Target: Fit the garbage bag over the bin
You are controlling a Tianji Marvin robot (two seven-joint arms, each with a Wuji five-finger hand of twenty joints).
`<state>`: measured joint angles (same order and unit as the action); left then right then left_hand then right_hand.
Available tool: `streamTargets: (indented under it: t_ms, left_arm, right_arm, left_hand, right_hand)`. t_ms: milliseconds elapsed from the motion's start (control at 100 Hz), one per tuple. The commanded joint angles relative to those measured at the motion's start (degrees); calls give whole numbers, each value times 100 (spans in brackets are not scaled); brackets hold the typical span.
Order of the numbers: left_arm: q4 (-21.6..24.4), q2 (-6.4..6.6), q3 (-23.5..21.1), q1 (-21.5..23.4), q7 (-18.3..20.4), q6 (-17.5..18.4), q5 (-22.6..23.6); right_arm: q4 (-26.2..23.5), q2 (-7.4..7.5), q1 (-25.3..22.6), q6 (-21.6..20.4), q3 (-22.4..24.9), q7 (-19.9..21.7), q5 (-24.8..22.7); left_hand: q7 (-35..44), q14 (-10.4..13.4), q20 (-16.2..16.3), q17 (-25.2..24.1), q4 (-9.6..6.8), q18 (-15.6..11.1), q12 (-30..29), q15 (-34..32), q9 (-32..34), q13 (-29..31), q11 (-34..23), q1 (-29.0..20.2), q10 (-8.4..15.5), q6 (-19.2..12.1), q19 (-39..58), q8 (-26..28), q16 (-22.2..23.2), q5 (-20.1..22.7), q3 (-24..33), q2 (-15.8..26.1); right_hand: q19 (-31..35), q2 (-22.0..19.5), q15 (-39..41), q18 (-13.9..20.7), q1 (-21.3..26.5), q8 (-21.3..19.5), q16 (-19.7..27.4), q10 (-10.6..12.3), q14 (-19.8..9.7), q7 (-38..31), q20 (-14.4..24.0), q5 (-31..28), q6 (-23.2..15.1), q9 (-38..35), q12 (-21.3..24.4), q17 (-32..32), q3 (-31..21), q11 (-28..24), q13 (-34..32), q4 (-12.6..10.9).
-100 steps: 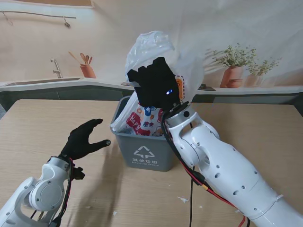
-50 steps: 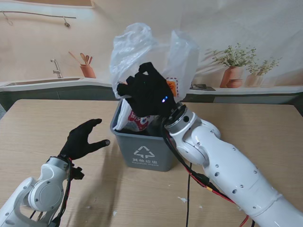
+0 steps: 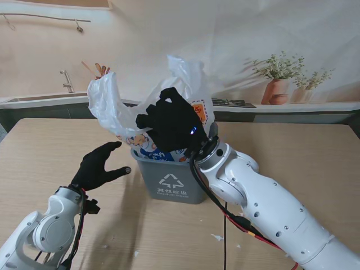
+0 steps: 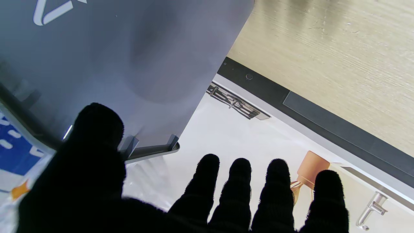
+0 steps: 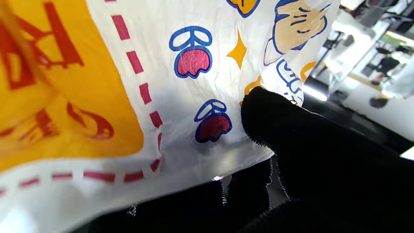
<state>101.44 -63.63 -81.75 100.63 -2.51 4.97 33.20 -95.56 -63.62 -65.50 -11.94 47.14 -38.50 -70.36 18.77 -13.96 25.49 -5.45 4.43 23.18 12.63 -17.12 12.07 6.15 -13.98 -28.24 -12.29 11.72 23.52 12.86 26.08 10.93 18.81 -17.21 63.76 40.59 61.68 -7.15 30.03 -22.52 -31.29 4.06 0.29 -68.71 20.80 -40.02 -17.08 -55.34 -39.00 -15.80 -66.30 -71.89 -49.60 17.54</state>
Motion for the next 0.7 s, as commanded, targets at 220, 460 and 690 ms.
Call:
streamTargets:
  t_ms: [220, 460, 690]
  left_arm:
    - [97, 13, -7, 8, 158, 49, 21]
    - [279, 36, -108, 29, 240, 181, 108]
    - [398, 34, -200, 72, 186, 311, 209]
  right_arm:
    - [-510, -21, -563, 467, -16, 885, 146]
    - [-1191, 50, -1176, 816, 193, 1410, 29]
    - [-1776, 147, -1938, 623, 776, 1511, -183]
  left_hand:
    - [-64, 29, 116, -20, -126, -3, 12, 120, -103, -184, -21, 89, 61, -19, -219, -36, -40, 101, 116, -76]
    - [-8, 30, 138, 13, -128, -6, 26, 101, -94, -175, -48, 70, 60, -56, -172, -7, -28, 125, 166, -98]
    - [54, 26, 176, 21, -120, 11, 45, 82, -86, -168, -80, 90, 54, -94, -24, 26, -24, 160, 227, -131]
  right_hand:
    - [-5, 112, 113, -83, 23, 161, -49, -59, 51, -10, -61, 14, 162, 14, 13, 121, -213, -71, 13, -55]
    - [-899, -1000, -629, -434, -1511, -722, -2, -120, 230, 1601, -602, 878, 942, 1819, 37, 1005, 972, 705, 1336, -1173]
    - [-1190, -1512, -1469, -385, -2053, -587, 306, -328, 313, 2284, -613, 2128, 1383, 3321, 939, 1255, 2161, 1400, 2293, -1316]
